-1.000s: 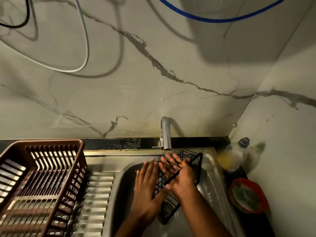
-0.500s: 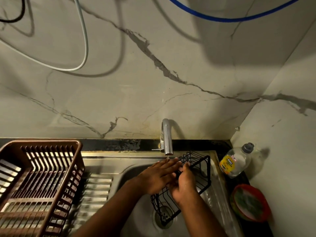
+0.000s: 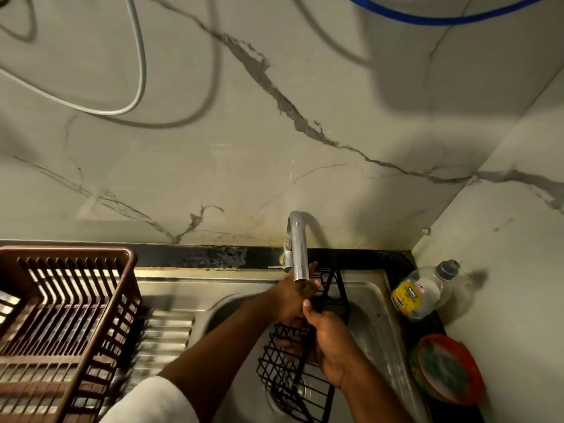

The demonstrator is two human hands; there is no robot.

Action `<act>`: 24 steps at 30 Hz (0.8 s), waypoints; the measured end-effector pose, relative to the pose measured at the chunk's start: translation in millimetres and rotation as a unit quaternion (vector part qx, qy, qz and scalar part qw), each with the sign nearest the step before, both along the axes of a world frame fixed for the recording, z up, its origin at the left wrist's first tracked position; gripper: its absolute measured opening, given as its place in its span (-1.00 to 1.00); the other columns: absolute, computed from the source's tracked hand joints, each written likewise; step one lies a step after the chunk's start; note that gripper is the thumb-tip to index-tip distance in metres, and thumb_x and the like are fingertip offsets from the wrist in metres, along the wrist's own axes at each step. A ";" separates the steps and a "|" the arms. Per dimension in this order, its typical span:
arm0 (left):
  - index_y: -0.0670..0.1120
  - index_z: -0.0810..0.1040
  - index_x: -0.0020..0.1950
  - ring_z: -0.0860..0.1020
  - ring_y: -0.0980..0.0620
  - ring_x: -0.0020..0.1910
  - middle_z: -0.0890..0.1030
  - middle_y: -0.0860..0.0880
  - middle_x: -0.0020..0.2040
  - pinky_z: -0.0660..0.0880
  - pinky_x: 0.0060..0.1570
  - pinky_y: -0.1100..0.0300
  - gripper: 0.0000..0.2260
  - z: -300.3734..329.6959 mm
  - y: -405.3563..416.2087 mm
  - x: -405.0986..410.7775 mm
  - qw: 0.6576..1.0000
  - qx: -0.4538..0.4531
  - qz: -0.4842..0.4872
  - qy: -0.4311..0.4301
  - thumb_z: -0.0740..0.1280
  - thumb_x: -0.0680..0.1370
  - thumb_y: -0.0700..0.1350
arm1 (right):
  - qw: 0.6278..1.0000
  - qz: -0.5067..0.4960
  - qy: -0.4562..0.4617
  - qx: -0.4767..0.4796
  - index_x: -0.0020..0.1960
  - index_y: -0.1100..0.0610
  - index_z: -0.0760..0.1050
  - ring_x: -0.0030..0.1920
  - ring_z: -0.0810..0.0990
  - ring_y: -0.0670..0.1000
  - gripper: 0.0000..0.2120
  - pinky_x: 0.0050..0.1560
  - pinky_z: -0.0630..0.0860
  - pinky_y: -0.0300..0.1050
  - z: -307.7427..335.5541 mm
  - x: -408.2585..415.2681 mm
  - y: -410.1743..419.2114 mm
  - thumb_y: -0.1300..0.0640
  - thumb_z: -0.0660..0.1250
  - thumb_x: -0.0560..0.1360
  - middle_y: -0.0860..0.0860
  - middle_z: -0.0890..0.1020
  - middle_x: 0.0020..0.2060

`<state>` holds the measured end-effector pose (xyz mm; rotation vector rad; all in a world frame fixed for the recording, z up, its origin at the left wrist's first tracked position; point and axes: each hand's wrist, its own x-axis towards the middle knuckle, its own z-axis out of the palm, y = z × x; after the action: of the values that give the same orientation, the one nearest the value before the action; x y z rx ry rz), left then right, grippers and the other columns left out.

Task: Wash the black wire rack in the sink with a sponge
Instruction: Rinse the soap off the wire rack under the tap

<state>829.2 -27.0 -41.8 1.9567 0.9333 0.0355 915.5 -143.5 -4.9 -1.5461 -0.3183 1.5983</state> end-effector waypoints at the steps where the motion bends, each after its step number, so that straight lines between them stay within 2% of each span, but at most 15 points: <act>1: -0.30 0.53 0.36 0.54 -0.29 0.34 0.52 -0.38 0.35 0.49 0.31 0.00 -0.55 -7.2 -0.4 0.4 0.999 0.050 -0.009 -0.013 0.13 0.70 0.01 | 1.000 0.014 -0.009 -0.002 0.23 0.24 0.52 -0.08 0.73 0.28 -0.66 -0.09 0.67 0.11 -0.5 5.4 -2.8 -0.01 0.18 0.67 0.18 0.74 -0.05; 2: -0.28 0.57 0.30 0.62 -0.16 0.17 0.58 -0.35 0.27 0.55 0.23 -0.01 -0.43 -10.6 -1.5 2.8 0.997 0.078 0.024 -0.015 0.10 0.68 0.18 | 0.999 0.031 -0.014 -0.006 0.23 0.23 0.52 -0.07 0.73 0.28 -0.67 -0.09 0.67 0.10 0.8 9.6 -6.7 0.00 0.19 0.67 0.17 0.74 -0.03; 3: -0.25 0.53 0.34 0.59 -0.05 0.10 0.58 -0.30 0.29 0.50 0.27 0.00 -0.26 -7.9 -4.8 3.8 0.992 0.114 0.050 0.004 0.07 0.60 0.39 | 0.999 0.048 -0.022 -0.013 0.23 0.21 0.53 -0.07 0.73 0.28 -0.67 -0.09 0.67 0.10 0.2 11.3 -11.2 -0.01 0.20 0.67 0.14 0.74 -0.02; 4: -0.21 0.48 0.39 0.53 -0.04 0.16 0.53 -0.27 0.34 0.40 0.34 0.01 -0.06 -15.3 -4.3 5.7 0.989 0.124 0.079 0.010 -0.02 0.46 0.56 | 0.997 0.063 -0.044 -0.022 0.22 0.16 0.55 -0.07 0.73 0.26 -0.68 -0.08 0.68 0.11 -1.2 10.5 -15.4 -0.05 0.20 0.66 0.11 0.74 -0.01; 6: -0.18 0.47 0.40 0.43 -0.18 0.35 0.49 -0.24 0.38 0.26 0.42 -0.02 0.10 -21.7 -8.9 10.5 0.986 0.108 0.128 0.021 -0.22 0.35 0.64 | 0.990 0.072 -0.109 -0.046 0.20 0.01 0.55 -0.03 0.73 0.18 -0.66 -0.04 0.67 0.16 -8.0 6.4 -18.4 -0.17 0.16 0.64 0.07 0.73 0.01; 7: -0.18 0.48 0.38 0.41 -0.22 0.38 0.50 -0.23 0.36 0.25 0.43 -0.05 0.06 -24.3 -12.1 10.9 0.984 0.128 0.118 0.028 -0.26 0.39 0.61 | 0.986 0.064 -0.142 -0.053 0.18 -0.05 0.53 -0.02 0.72 0.13 -0.65 -0.05 0.67 0.17 -11.9 3.2 -18.4 -0.22 0.11 0.63 0.05 0.71 0.03; 9: -0.12 0.47 0.36 0.50 -0.24 0.28 0.58 -0.21 0.25 0.40 0.32 -0.11 -0.22 -20.8 -22.4 3.4 0.968 0.235 0.069 0.061 -0.14 0.56 0.44 | 0.970 0.039 -0.235 -0.045 0.20 -0.11 0.52 -0.05 0.70 0.06 -0.53 0.00 0.65 0.14 -29.0 -3.5 -16.9 -0.33 -0.01 0.59 0.02 0.69 0.02; 11: -0.04 0.41 0.35 0.61 -0.22 0.08 0.65 -0.17 0.10 0.57 0.07 -0.11 -0.47 -15.1 -29.1 -3.8 0.979 0.190 0.061 0.046 -0.02 0.63 0.30 | 0.952 0.005 -0.304 -0.028 0.28 -0.08 0.53 -0.08 0.67 0.04 -0.48 0.05 0.59 0.03 -41.4 -11.3 -15.8 -0.32 -0.01 0.58 0.02 0.68 0.01; 12: -0.03 0.38 0.37 0.60 -0.24 0.07 0.64 -0.20 0.11 0.58 0.05 -0.12 -0.46 -16.3 -33.4 -5.0 0.973 0.218 0.070 0.032 -0.09 0.66 0.29 | 0.951 -0.019 -0.308 -0.019 0.34 -0.07 0.52 -0.02 0.66 0.08 -0.53 0.06 0.55 -0.03 -42.9 -15.4 -16.6 -0.24 0.03 0.62 0.05 0.68 0.05; 14: -0.01 0.31 0.49 0.41 -0.30 0.35 0.46 -0.24 0.39 0.41 0.32 -0.21 -0.37 -7.7 -45.7 -6.0 0.960 0.253 0.106 0.056 -0.24 0.65 0.30 | 0.950 -0.046 -0.307 0.009 0.38 0.03 0.52 0.11 0.61 0.16 -0.61 0.07 0.43 -0.09 -33.7 -24.4 -18.7 -0.06 0.11 0.67 0.14 0.66 0.15; 16: 0.03 0.31 0.53 0.17 -0.17 0.55 0.27 -0.12 0.57 0.14 0.56 -0.11 -0.44 3.0 -52.1 -7.1 0.964 0.216 0.152 0.039 -0.14 0.67 0.27 | 0.954 -0.060 -0.291 0.029 0.24 0.12 0.63 0.05 0.61 0.16 -0.66 0.05 0.44 -0.05 -31.2 -29.3 -21.6 0.01 0.15 0.68 0.18 0.69 0.08; 17: 0.05 0.37 0.50 0.21 -0.09 0.55 0.33 -0.08 0.54 0.09 0.58 -0.05 -0.49 5.6 -52.7 -6.9 0.960 0.229 0.162 0.015 -0.08 0.68 0.23 | 0.955 -0.055 -0.289 0.032 0.16 0.11 0.66 -0.01 0.63 0.16 -0.67 0.04 0.48 -0.02 -29.3 -29.9 -22.6 0.02 0.16 0.68 0.16 0.71 0.00; 20: 0.07 0.53 0.30 0.51 0.04 0.28 0.61 0.00 0.24 0.25 0.50 0.02 -0.52 16.6 -54.4 -11.3 0.956 0.234 0.178 -0.009 -0.10 0.69 0.21 | 0.953 -0.044 -0.301 0.015 -0.03 0.12 0.68 -0.19 0.63 0.13 -0.67 -0.03 0.57 0.04 -29.9 -32.8 -26.7 0.01 0.19 0.67 0.09 0.68 -0.25; 22: 0.05 0.57 0.10 0.57 0.04 0.00 0.63 0.01 0.00 0.49 0.21 0.06 -0.54 25.1 -50.9 -14.3 0.962 0.183 0.204 0.008 -0.05 0.69 0.23 | 0.953 -0.054 -0.298 -0.004 -0.11 0.19 0.66 -0.31 0.59 0.16 -0.64 -0.04 0.62 0.14 -27.6 -35.1 -32.4 -0.03 0.24 0.63 0.10 0.62 -0.40; 24: -0.01 0.57 0.09 0.59 -0.03 -0.04 0.63 -0.04 -0.02 0.54 0.06 0.05 -0.53 33.1 -46.5 -13.1 0.972 0.127 0.196 0.028 -0.02 0.69 0.25 | 0.959 -0.058 -0.277 -0.011 -0.23 0.16 0.62 -0.44 0.57 0.17 -0.60 -0.18 0.62 0.19 -20.7 -36.3 -41.3 -0.09 0.26 0.60 0.07 0.56 -0.54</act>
<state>816.1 -73.5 -8.7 1.9790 1.3997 0.3431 879.2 -184.8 -25.6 -1.9768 -0.5016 1.0580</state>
